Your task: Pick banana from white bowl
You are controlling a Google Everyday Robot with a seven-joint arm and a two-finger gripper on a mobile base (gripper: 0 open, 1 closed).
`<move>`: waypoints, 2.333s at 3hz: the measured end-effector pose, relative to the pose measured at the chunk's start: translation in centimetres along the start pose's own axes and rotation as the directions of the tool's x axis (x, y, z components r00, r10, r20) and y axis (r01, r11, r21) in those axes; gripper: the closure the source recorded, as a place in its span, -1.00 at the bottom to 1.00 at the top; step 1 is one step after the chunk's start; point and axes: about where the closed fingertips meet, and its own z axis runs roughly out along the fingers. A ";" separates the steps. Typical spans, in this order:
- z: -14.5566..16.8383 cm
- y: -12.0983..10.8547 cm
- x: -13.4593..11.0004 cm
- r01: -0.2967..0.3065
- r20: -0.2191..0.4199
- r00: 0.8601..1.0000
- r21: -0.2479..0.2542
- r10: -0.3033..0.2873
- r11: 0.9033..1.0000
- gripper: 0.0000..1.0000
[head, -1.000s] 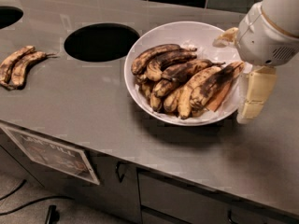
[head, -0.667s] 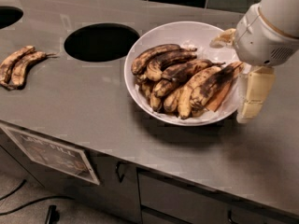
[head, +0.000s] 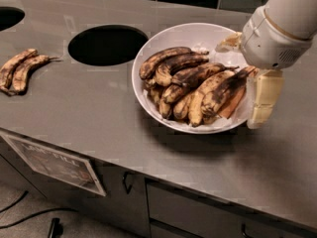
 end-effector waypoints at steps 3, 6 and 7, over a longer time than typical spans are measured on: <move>0.3 -0.3 -0.1 0.007 -0.004 1.000 -0.021 -0.007 1.000 -0.72; 1.0 -0.3 -0.1 -0.001 0.004 1.000 -0.041 0.001 0.999 -0.52; 1.2 -0.3 -0.1 -0.001 0.006 1.000 -0.048 0.002 0.999 -0.48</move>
Offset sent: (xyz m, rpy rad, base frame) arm 0.0008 0.0006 -0.0029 -0.0185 0.0399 0.0150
